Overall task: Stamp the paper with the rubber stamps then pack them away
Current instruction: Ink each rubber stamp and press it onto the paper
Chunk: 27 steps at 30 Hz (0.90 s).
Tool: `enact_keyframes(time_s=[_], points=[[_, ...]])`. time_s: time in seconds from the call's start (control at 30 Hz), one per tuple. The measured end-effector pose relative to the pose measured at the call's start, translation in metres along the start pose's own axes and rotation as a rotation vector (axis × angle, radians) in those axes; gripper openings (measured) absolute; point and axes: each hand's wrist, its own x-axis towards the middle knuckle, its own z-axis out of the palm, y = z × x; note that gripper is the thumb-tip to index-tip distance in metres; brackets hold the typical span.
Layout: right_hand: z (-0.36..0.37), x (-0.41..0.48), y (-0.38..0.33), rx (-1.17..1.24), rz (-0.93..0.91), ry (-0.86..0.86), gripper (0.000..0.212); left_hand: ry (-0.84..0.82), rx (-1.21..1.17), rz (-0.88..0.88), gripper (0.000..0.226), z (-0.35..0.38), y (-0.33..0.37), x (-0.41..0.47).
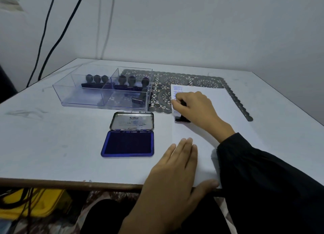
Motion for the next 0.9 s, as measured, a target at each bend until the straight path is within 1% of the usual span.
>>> enact_keyframes(time_s=[0.27, 0.57, 0.77, 0.9], points=[[0.008, -0.002, -0.005, -0.008, -0.007, -0.016, 0.042, 0.006, 0.046, 0.003, 0.075, 0.001, 0.000, 0.001], [0.016, -0.008, -0.011, -0.099, 0.000, 0.082, 0.032, 0.018, 0.028, 0.001, 0.076, 0.001, 0.000, 0.001], [0.019, -0.017, -0.013, -0.132, -0.015, 0.125, 0.040, 0.005, 0.004, 0.002, 0.076, 0.000, 0.000, 0.001], [0.019, -0.016, -0.011, -0.101, -0.023, 0.122, 0.042, -0.009, -0.007, 0.008, 0.076, 0.001, 0.000, 0.000]])
